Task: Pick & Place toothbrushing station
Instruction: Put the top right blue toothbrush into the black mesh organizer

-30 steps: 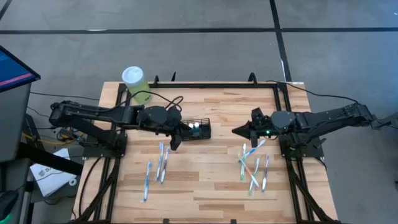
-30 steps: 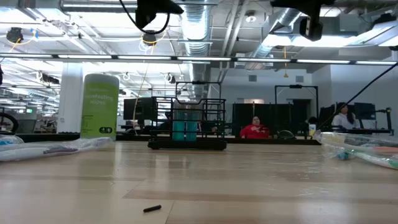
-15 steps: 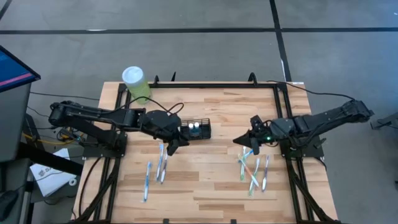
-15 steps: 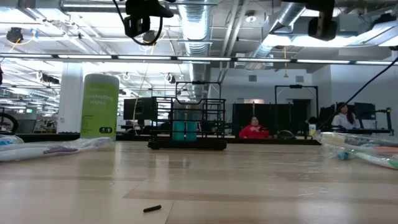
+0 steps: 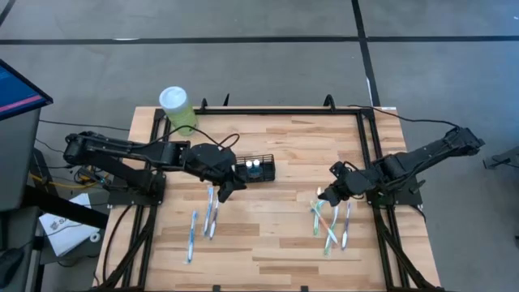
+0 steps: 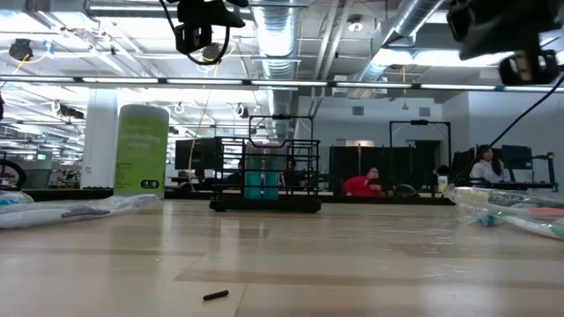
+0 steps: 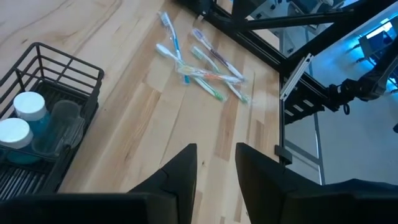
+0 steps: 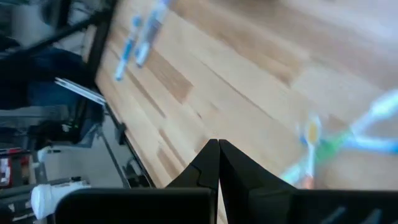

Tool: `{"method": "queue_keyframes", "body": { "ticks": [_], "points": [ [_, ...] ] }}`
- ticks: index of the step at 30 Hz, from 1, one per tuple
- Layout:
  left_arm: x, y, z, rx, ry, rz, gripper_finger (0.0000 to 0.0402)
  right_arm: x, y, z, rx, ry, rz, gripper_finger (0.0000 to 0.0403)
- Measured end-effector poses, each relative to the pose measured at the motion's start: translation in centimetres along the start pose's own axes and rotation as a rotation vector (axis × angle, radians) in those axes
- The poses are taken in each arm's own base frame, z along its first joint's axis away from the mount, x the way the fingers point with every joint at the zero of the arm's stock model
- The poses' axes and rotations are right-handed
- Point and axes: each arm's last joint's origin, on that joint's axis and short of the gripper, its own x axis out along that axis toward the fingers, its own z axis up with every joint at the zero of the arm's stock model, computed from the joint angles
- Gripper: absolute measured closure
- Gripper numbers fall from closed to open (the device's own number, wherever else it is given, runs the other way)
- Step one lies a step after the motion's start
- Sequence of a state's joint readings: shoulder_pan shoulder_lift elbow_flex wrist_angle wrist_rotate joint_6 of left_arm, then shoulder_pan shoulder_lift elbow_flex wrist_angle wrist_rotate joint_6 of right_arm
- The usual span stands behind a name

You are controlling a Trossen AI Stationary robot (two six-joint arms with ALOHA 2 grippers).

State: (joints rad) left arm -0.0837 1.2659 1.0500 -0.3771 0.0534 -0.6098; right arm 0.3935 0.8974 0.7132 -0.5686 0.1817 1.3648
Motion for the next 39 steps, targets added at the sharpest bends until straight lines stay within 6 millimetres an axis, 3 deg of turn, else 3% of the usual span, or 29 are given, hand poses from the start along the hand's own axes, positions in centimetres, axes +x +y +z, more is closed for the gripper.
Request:
{"method": "queue_keyframes", "body": {
  "ticks": [16,23,29,39],
  "points": [
    [0.0,0.1,0.1,-0.004,-0.041,0.058,0.0296,-0.4,-2.7,-0.9,0.18,0.195,-0.274,0.0403],
    [0.0,-0.1,0.0,-0.002,-0.039,0.054,0.0296,1.0,-3.8,-2.0,0.274,0.344,-0.25,0.0403],
    [0.0,-0.2,-0.1,0.001,-0.043,0.056,0.0296,2.2,-4.5,-2.5,0.361,0.349,-0.201,0.0403],
    [0.0,-0.2,0.0,0.009,-0.065,0.072,0.0296,3.1,-6.5,-1.2,0.369,0.34,-0.243,0.0397]
  ]
}}
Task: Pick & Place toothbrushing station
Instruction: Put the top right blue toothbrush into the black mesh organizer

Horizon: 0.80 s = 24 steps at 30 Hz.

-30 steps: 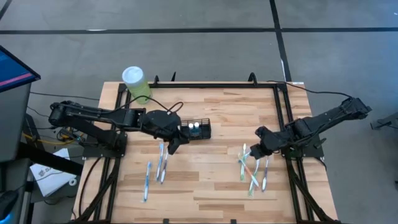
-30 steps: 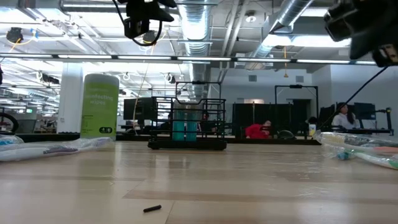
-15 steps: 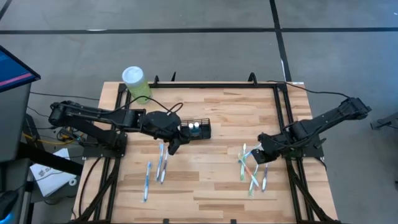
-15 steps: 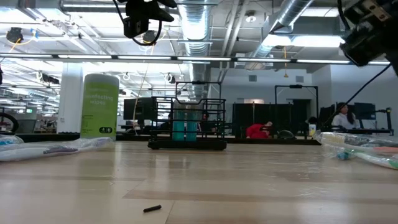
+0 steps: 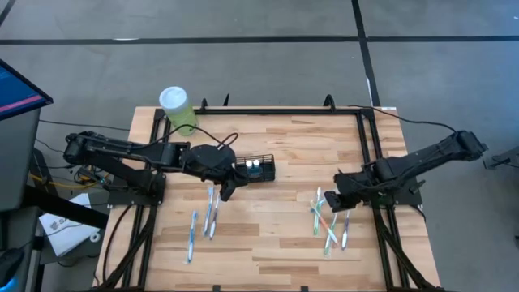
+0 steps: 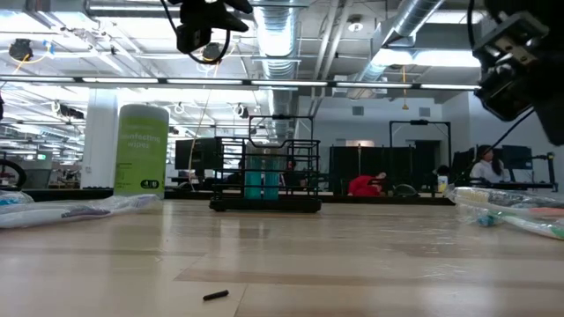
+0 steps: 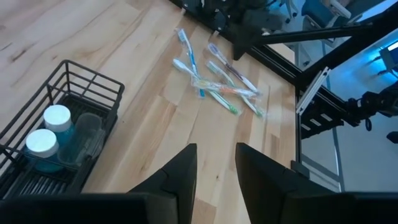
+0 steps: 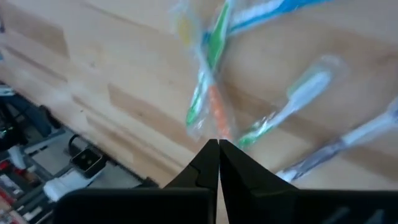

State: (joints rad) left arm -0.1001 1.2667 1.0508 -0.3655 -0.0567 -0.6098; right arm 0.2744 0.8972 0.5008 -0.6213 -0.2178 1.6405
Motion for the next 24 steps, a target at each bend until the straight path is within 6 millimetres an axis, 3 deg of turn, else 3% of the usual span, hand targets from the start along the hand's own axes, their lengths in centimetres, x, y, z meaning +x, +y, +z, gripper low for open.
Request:
{"method": "queue_keyframes", "body": {
  "ticks": [7,19,24],
  "points": [
    [0.0,-0.1,0.1,0.001,-0.016,-0.003,0.0296,0.7,-1.5,1.4,0.072,0.002,-0.055,0.0359],
    [-0.1,-1.0,0.1,0.05,-0.088,0.015,0.0296,1.0,-3.0,3.6,0.305,-0.02,-0.066,0.0233],
    [-0.1,-1.1,0.1,0.06,-0.099,0.007,0.0296,0.9,-3.7,4.8,0.384,-0.056,-0.06,0.0203]
  ]
}}
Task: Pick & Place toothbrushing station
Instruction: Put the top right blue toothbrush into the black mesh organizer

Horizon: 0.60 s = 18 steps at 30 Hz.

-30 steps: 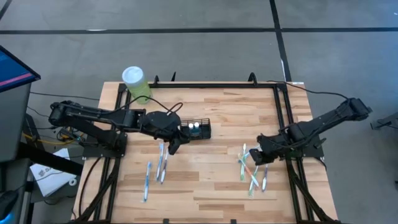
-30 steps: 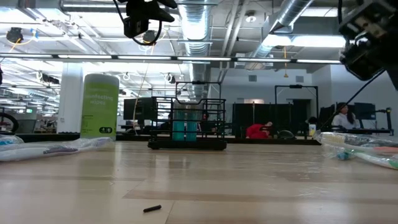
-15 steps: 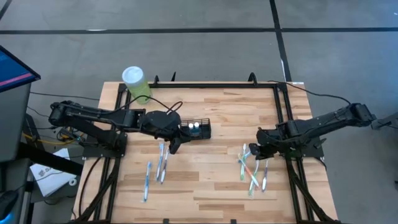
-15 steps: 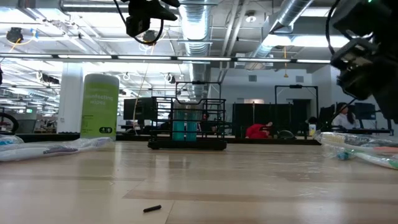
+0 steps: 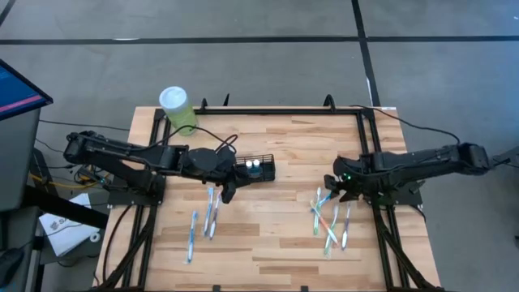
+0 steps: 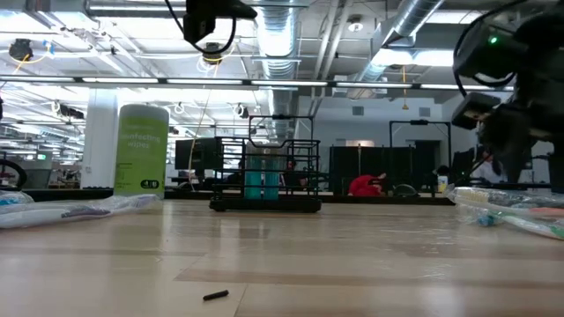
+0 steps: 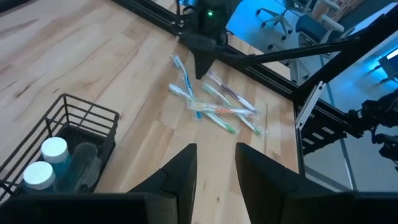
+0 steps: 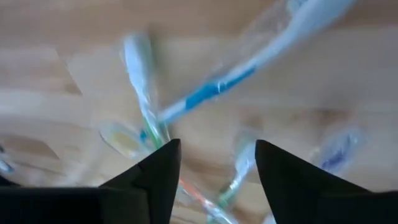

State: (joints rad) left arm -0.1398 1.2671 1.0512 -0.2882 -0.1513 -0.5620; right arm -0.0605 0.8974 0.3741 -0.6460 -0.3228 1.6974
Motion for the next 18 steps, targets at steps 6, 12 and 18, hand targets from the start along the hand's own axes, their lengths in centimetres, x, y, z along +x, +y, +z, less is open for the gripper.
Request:
{"method": "queue_keyframes", "body": {
  "ticks": [6,12,18],
  "points": [
    [0.0,0.0,0.1,0.003,-0.007,-0.003,0.0296,-0.1,-0.1,1.2,0.046,0.004,0.029,0.021],
    [0.0,-0.1,0.1,0.002,-0.012,-0.006,0.0296,0.4,-0.9,2.1,0.086,0.01,0.015,0.0232],
    [0.0,-0.1,0.2,0.001,-0.016,-0.009,0.0296,0.5,-1.1,2.5,0.107,0.002,0.031,0.0232]
  ]
}}
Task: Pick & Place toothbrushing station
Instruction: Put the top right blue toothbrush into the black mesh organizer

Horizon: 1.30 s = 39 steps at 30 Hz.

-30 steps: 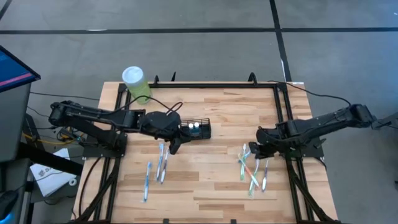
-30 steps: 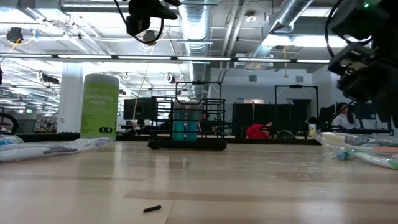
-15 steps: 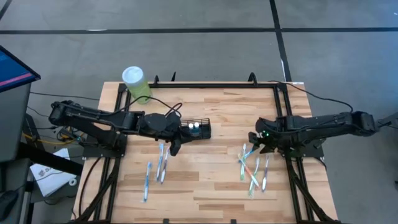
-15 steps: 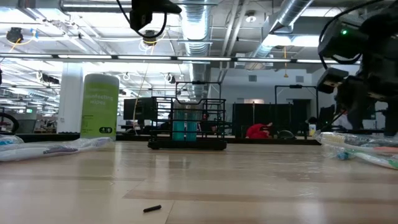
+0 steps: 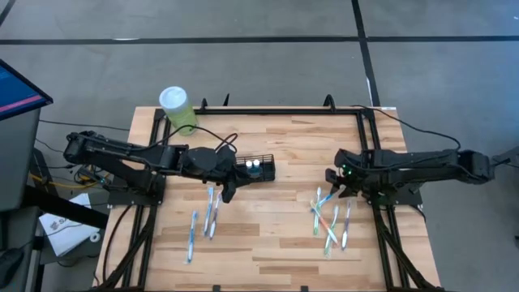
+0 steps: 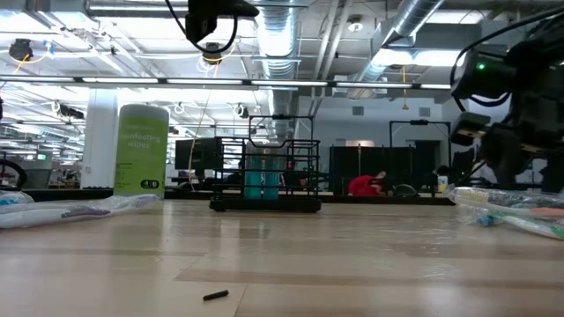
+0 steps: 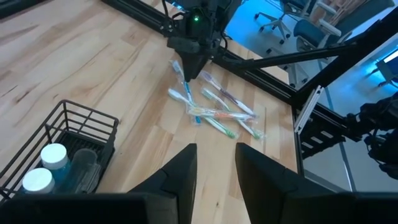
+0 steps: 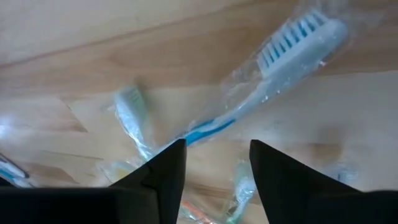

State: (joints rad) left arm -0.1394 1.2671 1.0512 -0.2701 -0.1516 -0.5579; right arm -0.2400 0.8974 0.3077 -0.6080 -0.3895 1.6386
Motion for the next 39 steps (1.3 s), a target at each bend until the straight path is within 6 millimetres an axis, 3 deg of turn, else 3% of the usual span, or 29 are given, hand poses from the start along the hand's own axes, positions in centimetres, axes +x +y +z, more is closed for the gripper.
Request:
{"method": "queue_keyframes", "body": {
  "ticks": [8,15,39],
  "points": [
    [0.0,0.0,0.0,0.0,-0.003,-0.002,0.0296,0.0,0.0,0.7,0.021,-0.041,-0.011,0.0212],
    [0.0,0.0,0.1,0.001,-0.005,-0.003,0.0296,1.1,0.5,1.1,0.009,-0.029,-0.045,0.0223],
    [0.0,-0.1,0.1,0.001,-0.004,-0.012,0.0296,1.9,1.3,1.2,-0.146,-0.01,-0.024,0.0351]
  ]
}}
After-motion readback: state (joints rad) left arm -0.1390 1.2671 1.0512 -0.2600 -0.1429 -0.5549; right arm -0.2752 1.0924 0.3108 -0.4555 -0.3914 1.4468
